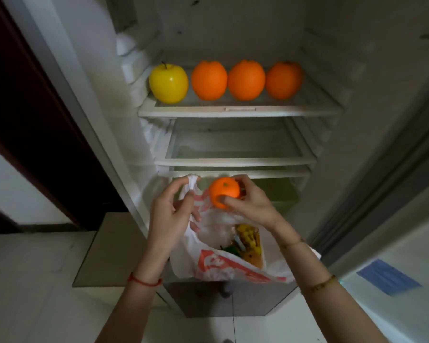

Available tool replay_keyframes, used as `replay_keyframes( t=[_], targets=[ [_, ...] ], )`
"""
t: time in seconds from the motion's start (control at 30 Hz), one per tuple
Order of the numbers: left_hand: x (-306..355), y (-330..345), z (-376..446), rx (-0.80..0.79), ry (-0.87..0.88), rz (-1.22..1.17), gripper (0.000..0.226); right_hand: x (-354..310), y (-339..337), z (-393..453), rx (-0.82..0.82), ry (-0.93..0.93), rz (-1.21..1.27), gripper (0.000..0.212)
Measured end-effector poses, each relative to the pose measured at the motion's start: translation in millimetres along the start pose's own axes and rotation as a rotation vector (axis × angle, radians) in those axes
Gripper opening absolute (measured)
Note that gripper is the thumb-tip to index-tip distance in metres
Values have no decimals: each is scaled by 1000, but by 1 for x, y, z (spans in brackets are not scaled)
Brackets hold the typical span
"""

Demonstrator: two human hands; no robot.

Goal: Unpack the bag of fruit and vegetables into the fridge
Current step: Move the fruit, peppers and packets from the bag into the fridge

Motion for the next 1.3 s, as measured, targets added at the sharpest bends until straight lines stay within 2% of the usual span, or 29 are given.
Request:
replay_keyframes(
  t=[0.23, 0.33, 0.43, 0.53, 0.63, 0.77, 0.87, 1.0, 1.1, 1.23, 1.3],
  targets=[
    [9, 18, 13, -45, 41, 12, 29, -55, -93, -5, 512, -175, 184, 44],
    [13, 22, 16, -56, 99, 28, 30, -70, -125, 7, 745, -207, 230, 49],
    [16, 25, 17, -55, 124, 31, 29, -77, -151, 27, 875, -225, 173, 61],
    [17, 25, 17, -53, 113, 46, 32, -80, -164, 48, 927, -210, 71, 73],
    [17, 25, 18, -59, 97, 46, 30, -85, -169, 63, 1011, -215, -147, 73],
    [23, 26, 19, -45, 121, 67, 33, -87, -162, 76, 1017, -138, -403, 77],
    [24, 26, 20, -42, 104, 63, 34, -87, -155, 77, 1049, -110, -557, 70],
    [24, 24, 20, -34, 107, 90, 43, -85, -155, 80, 1023, -89, -604, 76],
    [20, 22, 20, -26, 98, 56, 29, -83, -156, 79, 1012, -109, -575, 78],
    [21, 18, 15, -36, 86, 21, 27, -82, -148, 59, 1108, -123, -659, 71],
    [19, 16, 12, -47, 73, 7, 29, -80, -136, 42, 1122, -214, -636, 62]
  ],
)
Point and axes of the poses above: each hand's wrist, its own z-axis towards the middle knuckle, its own y-axis out of the palm, x = y × z, the point moved 2 cm from there along z, towards the middle knuckle, and after that the axes turned 9 degrees about x, right-handed, at the moved point
